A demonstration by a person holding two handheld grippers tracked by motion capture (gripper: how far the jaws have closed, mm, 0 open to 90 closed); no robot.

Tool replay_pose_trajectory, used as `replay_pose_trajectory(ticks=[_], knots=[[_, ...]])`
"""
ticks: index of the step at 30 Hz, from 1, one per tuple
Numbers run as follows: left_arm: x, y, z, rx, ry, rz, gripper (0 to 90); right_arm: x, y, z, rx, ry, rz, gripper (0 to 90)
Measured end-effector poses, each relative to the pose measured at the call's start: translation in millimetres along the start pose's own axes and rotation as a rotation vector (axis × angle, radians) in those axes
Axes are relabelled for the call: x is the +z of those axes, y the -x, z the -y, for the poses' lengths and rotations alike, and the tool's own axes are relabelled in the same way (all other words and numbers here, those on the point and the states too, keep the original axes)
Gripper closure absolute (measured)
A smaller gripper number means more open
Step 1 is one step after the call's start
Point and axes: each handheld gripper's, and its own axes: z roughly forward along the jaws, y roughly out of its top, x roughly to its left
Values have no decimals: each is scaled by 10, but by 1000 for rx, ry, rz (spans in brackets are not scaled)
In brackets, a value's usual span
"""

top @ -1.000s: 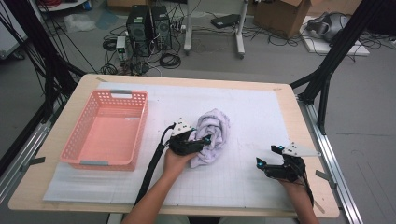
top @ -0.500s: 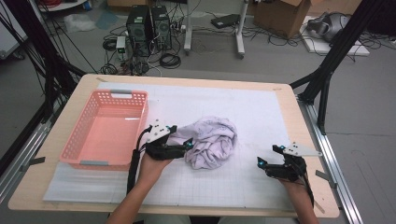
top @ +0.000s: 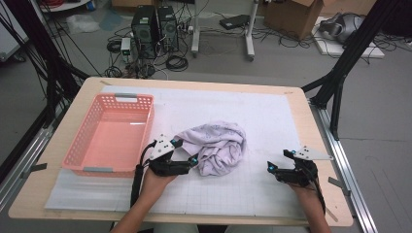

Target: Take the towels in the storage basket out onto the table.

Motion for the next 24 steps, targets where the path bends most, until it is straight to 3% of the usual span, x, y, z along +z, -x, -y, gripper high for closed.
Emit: replay_pose_trajectory(ticks=[2,11,24], knots=[[5,-18,14,-15,2,5,228,9,4,0,-3,-4,2,158],[5,17,5,-10,9,18,246,19,-42,6,-9,-13,-9,158],[-48,-24,-2,-26,27,1,251,22,-49,0,-5,-14,-11,158]])
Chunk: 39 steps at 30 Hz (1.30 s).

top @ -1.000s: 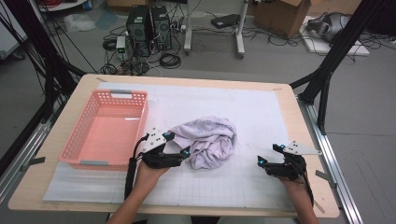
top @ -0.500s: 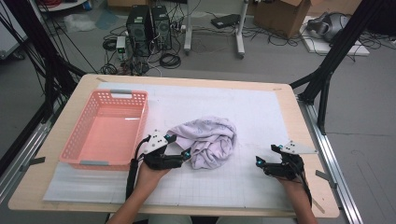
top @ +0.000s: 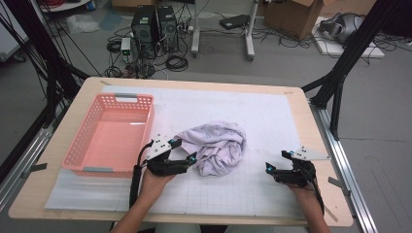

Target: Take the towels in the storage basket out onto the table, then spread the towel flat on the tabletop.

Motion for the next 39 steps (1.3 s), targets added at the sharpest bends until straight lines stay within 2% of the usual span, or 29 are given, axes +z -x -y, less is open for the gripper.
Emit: replay_pose_trajectory(ticks=[5,10,13,15,20,21,22,24,25,28,32,39], knots=[[19,8,0,0,1,2,251,15,-16,-15,1,1,-8,158],[36,25,10,4,-13,15,268,125,-88,-66,-3,-20,-27,158],[44,26,15,5,-20,17,279,268,-122,-127,60,-28,-64,160],[46,26,16,3,-18,16,279,389,-173,-185,84,-43,-98,222],[63,25,24,10,-29,16,279,772,-459,-328,36,-126,-158,379],[63,26,27,8,-31,14,279,830,-528,-349,-2,-157,-142,390],[63,25,28,9,-34,14,279,847,-580,-369,-31,-145,-119,453],[59,28,31,8,-37,14,279,874,-613,-379,-25,-137,-132,578],[59,28,31,8,-37,14,279,869,-620,-381,-26,-135,-148,643],[55,25,28,9,-35,10,286,812,-590,-383,-19,-124,-169,745],[44,9,21,4,-32,5,287,633,-538,-373,-33,-110,-189,758],[34,-18,27,-6,-33,2,294,149,-443,-272,-83,-86,-200,752]])
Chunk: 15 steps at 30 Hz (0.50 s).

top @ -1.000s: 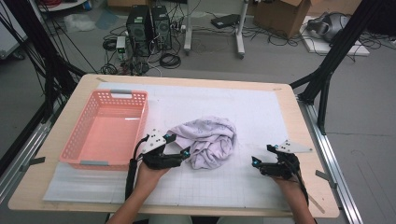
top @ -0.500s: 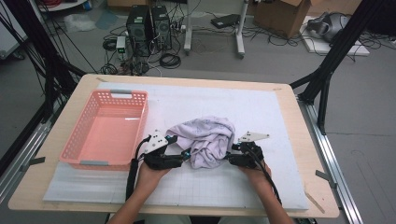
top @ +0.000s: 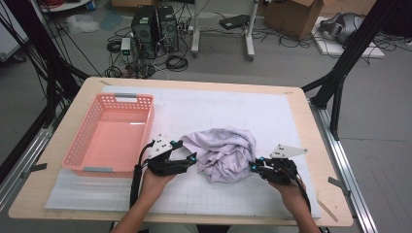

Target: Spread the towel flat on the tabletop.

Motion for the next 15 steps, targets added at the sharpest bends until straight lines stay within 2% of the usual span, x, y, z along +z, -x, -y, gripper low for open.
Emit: replay_pose_trajectory(ticks=[3,5,7,8,10,12,13,15], knots=[[27,14,3,-7,-7,12,303,-105,1,114,10,-24,-24,731],[63,31,-11,-1,-17,16,306,-112,2,161,13,-23,-22,691],[100,41,-51,-2,-22,19,306,-117,13,161,14,11,-4,573],[117,40,-72,-10,-12,17,301,-135,22,150,28,34,6,515],[176,23,-141,-23,-25,19,288,-180,66,129,59,89,19,419],[219,19,-180,-34,-31,19,276,-217,106,122,85,122,45,300],[318,7,-258,-52,-49,24,273,-230,125,125,97,131,54,249],[439,13,-330,-53,-76,8,266,-243,164,136,111,146,74,185]])
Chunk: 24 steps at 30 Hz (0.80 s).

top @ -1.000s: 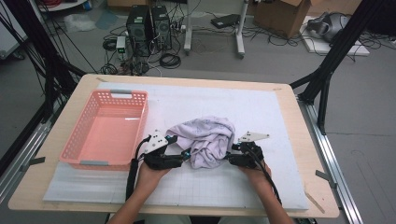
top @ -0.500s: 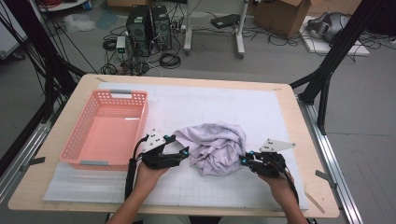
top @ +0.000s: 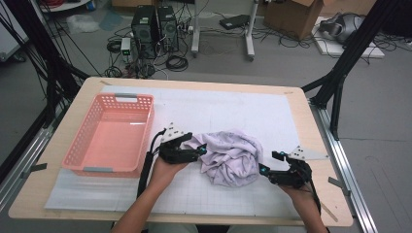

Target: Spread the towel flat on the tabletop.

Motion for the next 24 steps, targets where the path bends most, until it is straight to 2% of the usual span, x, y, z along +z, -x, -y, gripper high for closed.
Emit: replay_pose_trajectory(ticks=[2,4,5,6,8,9,10,12,13,15,16,18,19,20,24], knots=[[58,5,-31,5,-10,-7,266,-5,36,3,16,6,9,170],[247,32,-86,12,-54,-7,266,4,73,2,33,5,17,169],[247,32,-86,12,-54,-7,266,8,90,3,43,-1,19,169],[369,69,-96,28,-84,-4,267,12,107,4,53,-6,19,169],[420,94,-96,33,-95,2,272,21,141,3,72,-17,3,170],[463,115,-95,47,-104,19,272,21,141,3,72,-17,3,170],[501,134,-90,62,-112,39,298,19,155,2,81,-20,9,205],[551,171,-71,77,-124,60,501,7,176,1,75,-14,8,281],[576,192,-42,102,-149,84,603,-3,181,1,76,-14,17,310],[570,202,-25,130,-170,91,790,-31,201,5,80,-5,29,383],[570,202,-25,130,-170,91,840,-45,212,10,78,4,38,411],[532,194,-33,132,-159,98,862,-79,232,11,74,-1,53,522],[469,180,-56,108,-131,104,865,-91,246,11,74,-1,57,525],[434,172,-66,104,-121,104,866,-103,257,10,82,-3,63,528],[313,158,-88,118,-104,104,869,-122,322,-29,99,2,89,572]])
